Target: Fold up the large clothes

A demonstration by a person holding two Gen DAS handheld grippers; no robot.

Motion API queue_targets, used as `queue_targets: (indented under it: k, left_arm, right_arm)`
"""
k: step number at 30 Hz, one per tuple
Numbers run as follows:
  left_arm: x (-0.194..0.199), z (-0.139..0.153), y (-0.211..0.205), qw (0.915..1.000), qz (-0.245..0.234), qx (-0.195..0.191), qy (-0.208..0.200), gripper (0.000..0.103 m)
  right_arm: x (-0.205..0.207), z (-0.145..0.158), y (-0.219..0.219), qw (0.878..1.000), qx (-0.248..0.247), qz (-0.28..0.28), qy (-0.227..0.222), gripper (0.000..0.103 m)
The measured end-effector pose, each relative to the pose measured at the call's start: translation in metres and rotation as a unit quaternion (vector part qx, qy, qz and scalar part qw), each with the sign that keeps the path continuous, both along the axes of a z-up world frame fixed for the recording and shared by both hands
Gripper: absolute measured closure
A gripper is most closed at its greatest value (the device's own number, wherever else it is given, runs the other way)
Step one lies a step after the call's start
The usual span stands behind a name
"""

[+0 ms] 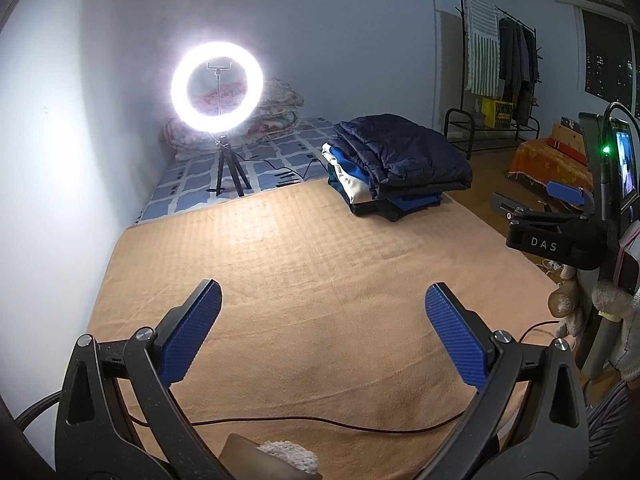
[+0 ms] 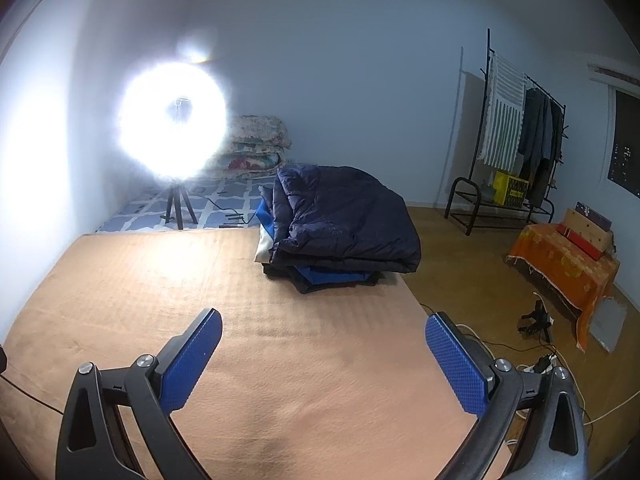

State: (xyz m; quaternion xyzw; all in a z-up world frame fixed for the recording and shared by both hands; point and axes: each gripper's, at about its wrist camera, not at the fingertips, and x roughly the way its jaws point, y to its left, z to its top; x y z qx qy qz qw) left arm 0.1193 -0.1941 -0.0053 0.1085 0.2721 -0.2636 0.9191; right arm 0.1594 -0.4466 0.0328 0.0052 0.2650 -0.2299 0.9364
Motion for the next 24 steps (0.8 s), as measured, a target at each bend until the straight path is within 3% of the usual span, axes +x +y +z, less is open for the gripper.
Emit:
queue_targets:
  k: [24]
  left_arm:
    - [0.0000,0.0085,0.0026,0.9999,-0.001,0.001,-0.010,0.000]
  right_arm:
    - [0.0021,-0.0050,-0.0013,1.000,0.014,-0.003,0.003,0.000]
